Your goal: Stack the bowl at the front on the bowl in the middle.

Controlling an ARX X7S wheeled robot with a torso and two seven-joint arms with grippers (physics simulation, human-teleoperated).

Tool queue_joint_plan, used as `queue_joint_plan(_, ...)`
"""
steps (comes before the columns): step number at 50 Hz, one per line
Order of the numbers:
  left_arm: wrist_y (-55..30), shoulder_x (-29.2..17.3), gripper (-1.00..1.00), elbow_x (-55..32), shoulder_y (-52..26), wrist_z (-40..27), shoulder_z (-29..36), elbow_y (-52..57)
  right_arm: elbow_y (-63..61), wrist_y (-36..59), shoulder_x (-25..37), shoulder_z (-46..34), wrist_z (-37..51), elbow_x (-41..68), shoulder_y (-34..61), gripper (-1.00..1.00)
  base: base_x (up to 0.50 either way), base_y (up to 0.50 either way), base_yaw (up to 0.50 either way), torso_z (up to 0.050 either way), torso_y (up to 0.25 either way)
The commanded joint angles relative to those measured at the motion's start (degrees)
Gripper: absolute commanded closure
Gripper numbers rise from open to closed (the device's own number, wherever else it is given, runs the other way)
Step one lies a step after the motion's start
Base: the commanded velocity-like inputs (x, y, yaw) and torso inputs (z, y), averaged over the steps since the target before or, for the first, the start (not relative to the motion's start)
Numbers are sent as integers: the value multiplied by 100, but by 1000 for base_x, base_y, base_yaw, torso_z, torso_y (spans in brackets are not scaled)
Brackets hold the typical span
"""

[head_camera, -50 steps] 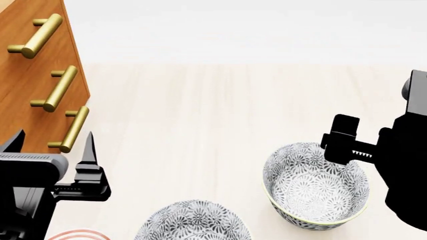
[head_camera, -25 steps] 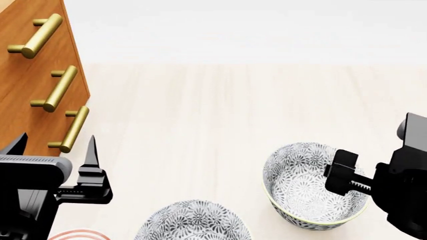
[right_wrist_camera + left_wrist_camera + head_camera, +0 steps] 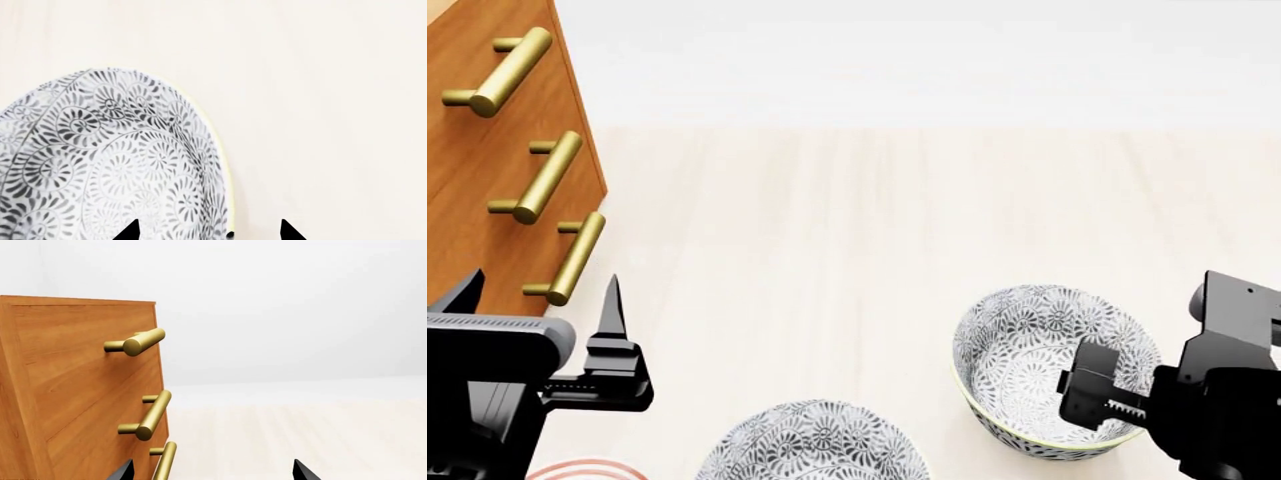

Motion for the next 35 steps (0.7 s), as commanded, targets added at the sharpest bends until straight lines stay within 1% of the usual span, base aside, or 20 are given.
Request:
queue_joint_plan(1, 43, -26, -100, -7, 1, -31, 36, -57, 291, -265, -43, -181, -187, -125, -4, -100, 0, 0, 0, 0, 0)
queue_joint_plan(2, 42, -29, -100, -10, 3, -33, 37, -53, 248, -276, -40, -176, -160, -129, -27, -100, 0, 0, 0, 0, 0)
queue_joint_plan(3, 43, -32, -100, -13, 3, -37, 37, -51, 230, -276, -37, -141, -130, -115, -38, 100, 0, 0, 0, 0, 0)
queue_joint_plan(20, 85, -59, -100, -48, -14, -74, 73, -112, 195, -244, -38, -215, -173, -107, -50, 100, 0, 0, 0, 0, 0)
queue_joint_plan(26, 56, -72, -100, -78, -18, -90, 78, -83, -142, -50, -9, -70, -42, 44, -109, 100, 0, 0, 0, 0, 0)
queue_joint_plan(30, 30, -82, -100, -92, -33, -100, 86, -58, -686, 336, 38, 191, 220, 298, -129, 100, 0, 0, 0, 0, 0)
queue_joint_plan(35, 13, -97, -100, -107, -44, -109, 99, -47, -1417, 1003, 88, 479, 749, 552, 82, 100, 0, 0, 0, 0, 0)
